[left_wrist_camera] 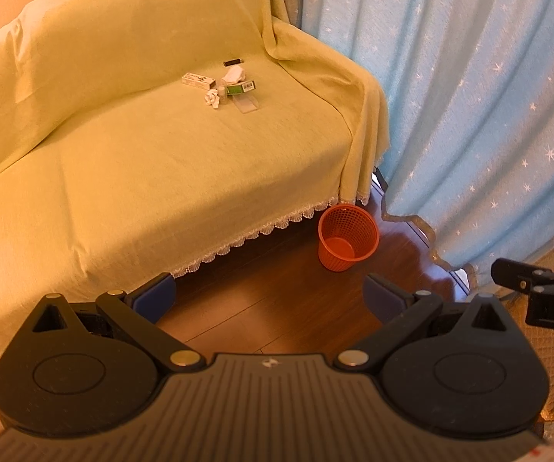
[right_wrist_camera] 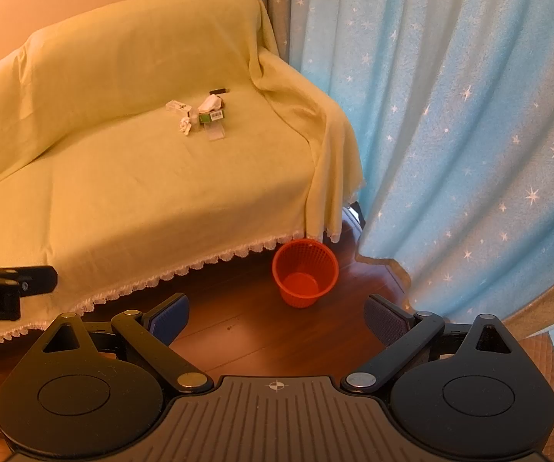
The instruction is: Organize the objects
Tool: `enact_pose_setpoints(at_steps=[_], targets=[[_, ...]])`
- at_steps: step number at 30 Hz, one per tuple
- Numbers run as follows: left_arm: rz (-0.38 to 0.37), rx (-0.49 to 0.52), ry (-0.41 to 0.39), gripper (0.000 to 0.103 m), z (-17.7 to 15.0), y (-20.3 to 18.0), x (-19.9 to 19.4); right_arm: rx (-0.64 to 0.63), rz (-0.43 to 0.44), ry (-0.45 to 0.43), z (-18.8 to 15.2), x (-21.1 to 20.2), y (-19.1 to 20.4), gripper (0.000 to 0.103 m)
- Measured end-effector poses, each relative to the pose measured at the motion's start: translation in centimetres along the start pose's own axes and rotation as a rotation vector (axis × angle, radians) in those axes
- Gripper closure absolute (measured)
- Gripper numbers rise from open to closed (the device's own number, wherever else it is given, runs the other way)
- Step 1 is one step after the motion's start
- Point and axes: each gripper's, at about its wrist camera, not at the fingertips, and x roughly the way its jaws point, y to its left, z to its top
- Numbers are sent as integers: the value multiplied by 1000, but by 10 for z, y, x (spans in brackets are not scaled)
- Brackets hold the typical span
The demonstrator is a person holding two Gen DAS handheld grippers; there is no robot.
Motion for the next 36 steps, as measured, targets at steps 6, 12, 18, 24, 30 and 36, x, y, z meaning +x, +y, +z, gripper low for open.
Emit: enact_pose_setpoints(at_steps=[6,12,18,24,30,36], targets=[[-5,10,9,1,-1,0,-1,2,0,0,-2,-3,0,7],[-6,11,10,1,0,-1,-1,0,2,2,-1,-1,-1,7],[-10,9,13,1,0,-2,-2,1,4,4,-5,-4,-2,7],[-12,10,14,1,1,-1,-2,-2,7,6,-4,-4,-1,7],[-14,5,18,1,4,1,0,-6,7,12,-1,-1,5,7],[-19,-2,16,1,6,6,3,-8,8,18,3,3,8,7]])
